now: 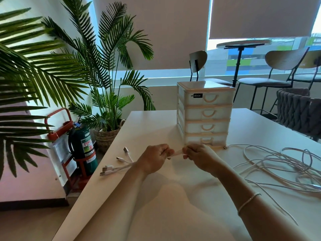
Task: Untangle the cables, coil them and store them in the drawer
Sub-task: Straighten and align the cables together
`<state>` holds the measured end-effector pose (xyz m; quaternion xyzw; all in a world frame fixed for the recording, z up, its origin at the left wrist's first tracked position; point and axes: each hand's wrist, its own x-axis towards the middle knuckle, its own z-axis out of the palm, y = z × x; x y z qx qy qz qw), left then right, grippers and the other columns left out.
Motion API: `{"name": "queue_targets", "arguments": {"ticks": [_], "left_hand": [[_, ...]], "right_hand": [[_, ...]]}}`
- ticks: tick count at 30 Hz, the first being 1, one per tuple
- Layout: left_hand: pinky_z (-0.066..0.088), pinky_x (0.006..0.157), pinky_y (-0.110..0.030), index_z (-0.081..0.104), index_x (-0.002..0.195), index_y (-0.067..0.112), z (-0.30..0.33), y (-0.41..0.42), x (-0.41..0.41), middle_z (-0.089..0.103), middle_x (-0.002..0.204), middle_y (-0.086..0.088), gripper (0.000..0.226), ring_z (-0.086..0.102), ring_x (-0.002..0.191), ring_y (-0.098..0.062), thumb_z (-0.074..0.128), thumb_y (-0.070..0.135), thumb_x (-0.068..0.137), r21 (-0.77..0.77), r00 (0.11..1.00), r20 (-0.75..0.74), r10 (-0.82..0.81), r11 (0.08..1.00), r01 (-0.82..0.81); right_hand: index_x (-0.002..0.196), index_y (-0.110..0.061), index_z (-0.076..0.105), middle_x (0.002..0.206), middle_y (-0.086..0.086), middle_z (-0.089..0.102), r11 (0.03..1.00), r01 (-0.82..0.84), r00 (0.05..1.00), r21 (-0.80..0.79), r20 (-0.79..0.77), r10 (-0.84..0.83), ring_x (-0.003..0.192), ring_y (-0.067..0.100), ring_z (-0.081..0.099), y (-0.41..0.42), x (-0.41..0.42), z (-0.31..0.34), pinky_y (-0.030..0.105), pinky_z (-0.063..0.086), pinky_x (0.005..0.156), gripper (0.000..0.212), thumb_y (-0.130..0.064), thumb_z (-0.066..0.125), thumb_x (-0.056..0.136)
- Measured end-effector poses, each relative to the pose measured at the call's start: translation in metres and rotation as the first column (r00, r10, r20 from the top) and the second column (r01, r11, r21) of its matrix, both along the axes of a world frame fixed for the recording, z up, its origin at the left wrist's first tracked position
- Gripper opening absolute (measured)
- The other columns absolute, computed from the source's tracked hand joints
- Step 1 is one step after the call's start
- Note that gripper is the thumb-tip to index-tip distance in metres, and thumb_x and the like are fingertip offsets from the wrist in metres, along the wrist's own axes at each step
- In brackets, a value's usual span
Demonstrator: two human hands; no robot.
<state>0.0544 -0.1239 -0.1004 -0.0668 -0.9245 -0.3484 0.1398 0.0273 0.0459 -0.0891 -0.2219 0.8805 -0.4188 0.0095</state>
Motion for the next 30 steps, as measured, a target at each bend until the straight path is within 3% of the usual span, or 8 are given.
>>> {"name": "queue_targets", "arguments": {"ticks": [3, 6, 10, 14, 17, 23, 26, 30], "left_hand": [[0.033, 0.064, -0.026, 0.061, 0.084, 0.000, -0.004, -0.004, -0.002, 0.059, 0.073, -0.016, 0.029, 0.052, 0.071, -0.029, 0.053, 0.026, 0.093, -0.010, 0.996, -0.056, 0.067, 0.998, -0.067], [0.033, 0.057, -0.020, 0.062, 0.084, 0.002, -0.004, -0.005, -0.002, 0.051, 0.062, -0.004, 0.027, 0.045, 0.063, -0.022, 0.054, 0.026, 0.093, 0.022, 0.995, -0.069, 0.072, 0.997, -0.071], [0.034, 0.051, -0.009, 0.063, 0.096, 0.005, -0.002, -0.008, -0.002, 0.051, 0.063, 0.006, 0.019, 0.041, 0.054, -0.004, 0.053, 0.022, 0.093, 0.006, 1.000, 0.008, -0.024, 1.000, 0.024], [0.035, 0.053, -0.005, 0.060, 0.108, 0.010, 0.000, -0.009, -0.001, 0.059, 0.080, 0.001, 0.021, 0.043, 0.057, 0.000, 0.046, 0.019, 0.097, -0.069, 0.997, 0.043, -0.070, 0.995, 0.072], [0.036, 0.055, -0.005, 0.060, 0.109, 0.011, 0.000, -0.014, -0.001, 0.058, 0.078, 0.003, 0.023, 0.046, 0.062, -0.005, 0.042, 0.019, 0.098, -0.091, 0.996, 0.078, -0.034, 0.995, 0.041], [0.031, 0.061, -0.022, 0.063, 0.102, 0.009, -0.001, -0.017, -0.001, 0.059, 0.084, -0.008, 0.024, 0.049, 0.075, -0.020, 0.043, 0.022, 0.098, -0.066, 0.996, 0.085, 0.031, 0.998, -0.025], [0.030, 0.065, -0.022, 0.061, 0.098, 0.005, 0.001, -0.013, 0.001, 0.065, 0.095, -0.013, 0.024, 0.055, 0.089, -0.027, 0.042, 0.019, 0.098, -0.095, 0.999, 0.035, 0.025, 0.995, -0.021], [0.040, 0.078, -0.026, 0.061, 0.098, 0.005, 0.002, -0.009, 0.000, 0.067, 0.102, -0.010, 0.023, 0.058, 0.098, -0.027, 0.043, 0.019, 0.098, -0.112, 1.000, -0.011, 0.008, 0.994, -0.009]], "right_hand": [[0.066, -0.024, 0.061, 0.065, -0.005, 0.047, 0.976, -0.173, 0.975, 0.129, 0.163, 0.152, 0.061, 0.008, 0.040, -0.001, 0.006, 0.003, 0.021, 0.032, 0.056, 0.031, -0.026, 0.048, 0.095], [0.066, -0.025, 0.060, 0.064, -0.006, 0.047, 0.983, -0.148, 0.982, 0.110, 0.138, 0.133, 0.057, 0.007, 0.039, -0.001, 0.006, 0.004, 0.015, 0.031, 0.051, 0.031, -0.025, 0.048, 0.095], [0.069, -0.021, 0.060, 0.060, -0.010, 0.046, 0.996, 0.013, 0.998, 0.085, -0.067, -0.007, 0.050, 0.006, 0.039, 0.002, -0.001, -0.002, 0.013, 0.030, 0.044, 0.029, -0.022, 0.047, 0.095], [0.079, -0.018, 0.064, 0.068, -0.009, 0.055, 0.983, 0.086, 0.986, 0.159, -0.158, -0.061, 0.056, 0.003, 0.042, 0.002, -0.007, -0.006, 0.026, 0.033, 0.058, 0.026, -0.024, 0.045, 0.096], [0.088, -0.013, 0.068, 0.083, -0.003, 0.064, 0.980, 0.130, 0.980, 0.149, -0.170, -0.104, 0.069, 0.012, 0.052, 0.003, -0.011, -0.007, 0.027, 0.039, 0.065, 0.027, -0.024, 0.045, 0.096], [0.066, -0.024, 0.057, 0.063, -0.004, 0.047, 0.994, 0.062, 0.991, 0.086, 0.110, -0.071, 0.058, 0.011, 0.040, 0.010, -0.015, -0.007, 0.025, 0.031, 0.057, 0.031, -0.027, 0.047, 0.095], [0.073, -0.024, 0.054, 0.074, -0.002, 0.052, 0.975, -0.011, 0.995, 0.224, 0.095, -0.010, 0.069, 0.014, 0.047, 0.011, -0.012, -0.007, 0.028, 0.036, 0.066, 0.029, -0.032, 0.041, 0.097], [0.111, -0.023, 0.057, 0.108, 0.002, 0.054, 0.926, 0.060, 0.984, 0.373, -0.179, 0.008, 0.104, 0.024, 0.052, 0.000, -0.002, -0.004, 0.033, 0.041, 0.087, 0.031, -0.036, 0.032, 0.099]]}}
